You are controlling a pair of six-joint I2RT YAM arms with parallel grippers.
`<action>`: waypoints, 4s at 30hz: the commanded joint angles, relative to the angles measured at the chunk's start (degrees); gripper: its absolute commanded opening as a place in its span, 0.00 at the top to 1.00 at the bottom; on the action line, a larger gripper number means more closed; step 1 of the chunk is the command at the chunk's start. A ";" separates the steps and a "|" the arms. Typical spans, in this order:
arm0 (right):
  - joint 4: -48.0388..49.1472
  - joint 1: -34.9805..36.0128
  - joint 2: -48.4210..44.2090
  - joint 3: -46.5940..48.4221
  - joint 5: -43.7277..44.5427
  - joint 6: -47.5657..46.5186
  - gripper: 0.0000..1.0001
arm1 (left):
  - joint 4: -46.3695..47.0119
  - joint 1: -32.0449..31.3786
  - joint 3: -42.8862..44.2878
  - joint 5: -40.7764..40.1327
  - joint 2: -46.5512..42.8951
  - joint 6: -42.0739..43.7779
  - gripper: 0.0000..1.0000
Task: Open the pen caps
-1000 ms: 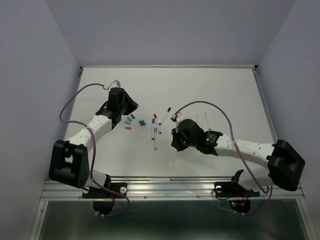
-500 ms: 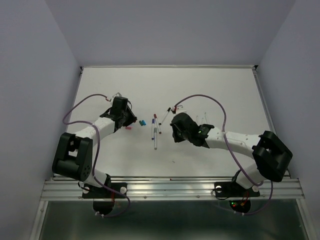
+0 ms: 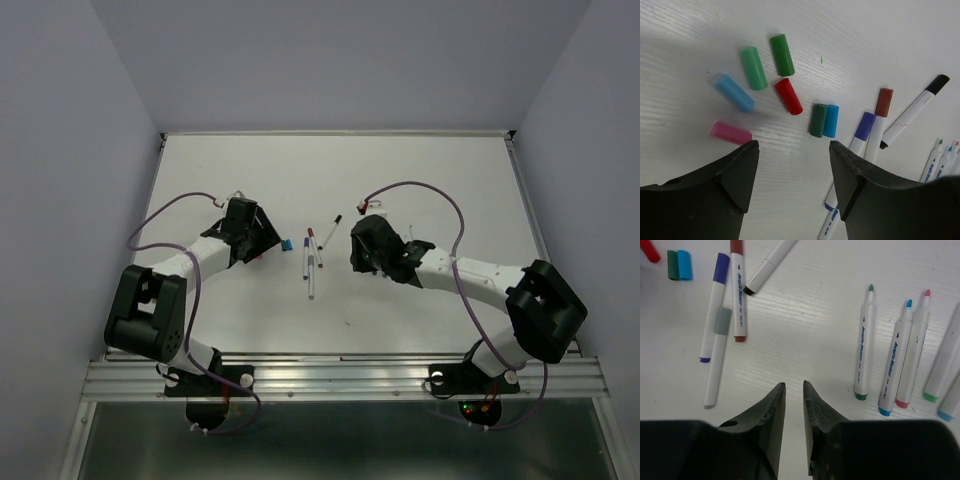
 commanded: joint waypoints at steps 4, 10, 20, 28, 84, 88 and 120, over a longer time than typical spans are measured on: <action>2.02 -1.10 -1.71 0.15 -0.98 -0.55 0.34 | -0.85 -0.54 0.51 -0.32 -7.92 2.07 0.07; 2.37 -1.10 2.41 5.68 2.35 3.39 0.23 | -1.21 -1.16 1.47 -0.23 -10.04 2.60 0.01; -7.56 -1.10 18.84 23.87 18.08 19.66 0.24 | -1.82 -1.25 0.68 -0.23 -12.59 1.90 0.01; -13.61 -1.10 32.99 35.65 22.05 21.24 0.26 | -1.30 -1.25 0.42 -0.23 -12.76 1.81 0.01; 20.48 -1.71 -6.90 -0.20 -22.61 -12.16 0.99 | 20.59 -8.72 0.51 23.06 -10.22 -4.25 0.29; 21.88 -1.71 -6.37 0.06 -24.36 -11.01 0.99 | 21.38 -9.33 1.12 23.41 -9.08 -4.43 0.32; 8.18 -1.19 -3.73 -3.88 -41.31 -12.96 0.99 | 21.64 -7.23 8.32 13.22 -4.33 -4.78 1.00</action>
